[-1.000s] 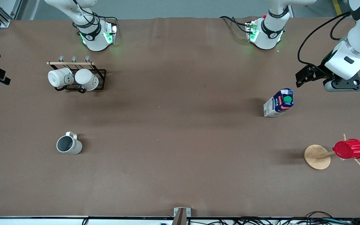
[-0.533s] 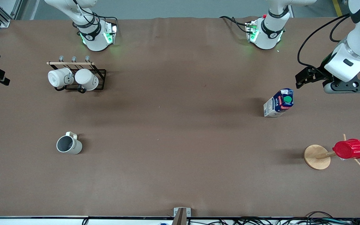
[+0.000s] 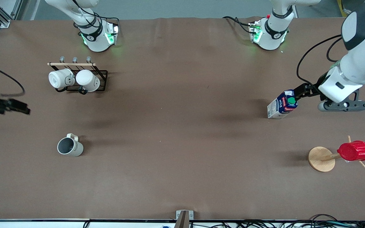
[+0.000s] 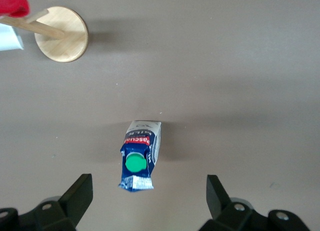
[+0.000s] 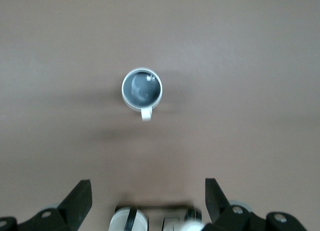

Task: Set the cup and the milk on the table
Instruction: 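Grasp the milk carton with the left gripper while the right gripper grasps the mug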

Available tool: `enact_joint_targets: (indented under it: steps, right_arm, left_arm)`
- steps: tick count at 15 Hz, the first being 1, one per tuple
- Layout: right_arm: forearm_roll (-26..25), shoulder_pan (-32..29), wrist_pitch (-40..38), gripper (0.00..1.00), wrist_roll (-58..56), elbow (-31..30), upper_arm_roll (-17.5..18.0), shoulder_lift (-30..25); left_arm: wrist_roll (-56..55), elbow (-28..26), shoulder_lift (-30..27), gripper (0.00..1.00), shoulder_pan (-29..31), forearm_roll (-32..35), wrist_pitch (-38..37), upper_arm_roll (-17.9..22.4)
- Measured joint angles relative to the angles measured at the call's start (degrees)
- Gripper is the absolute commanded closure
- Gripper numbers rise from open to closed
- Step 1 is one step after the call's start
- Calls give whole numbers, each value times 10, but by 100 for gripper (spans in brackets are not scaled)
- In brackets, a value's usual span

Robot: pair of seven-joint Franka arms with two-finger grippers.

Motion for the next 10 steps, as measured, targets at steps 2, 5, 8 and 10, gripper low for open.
enact_joint_targets:
  steps: [2, 5, 8, 10]
  right_arm:
    - [0, 3, 82, 0, -20, -24, 0, 48]
    - [0, 3, 180, 0, -45, -50, 0, 103]
    - [0, 3, 249, 0, -54, -71, 0, 138]
    - [0, 3, 291, 1, -56, -93, 0, 151]
  left_arm:
    - [0, -29, 11, 0, 2, 0, 28, 0]
    - [1, -97, 16, 0, 3, 3, 100, 0]
    - [1, -153, 17, 0, 3, 14, 137, 0]
    - [1, -172, 16, 1, 3, 17, 147, 0]
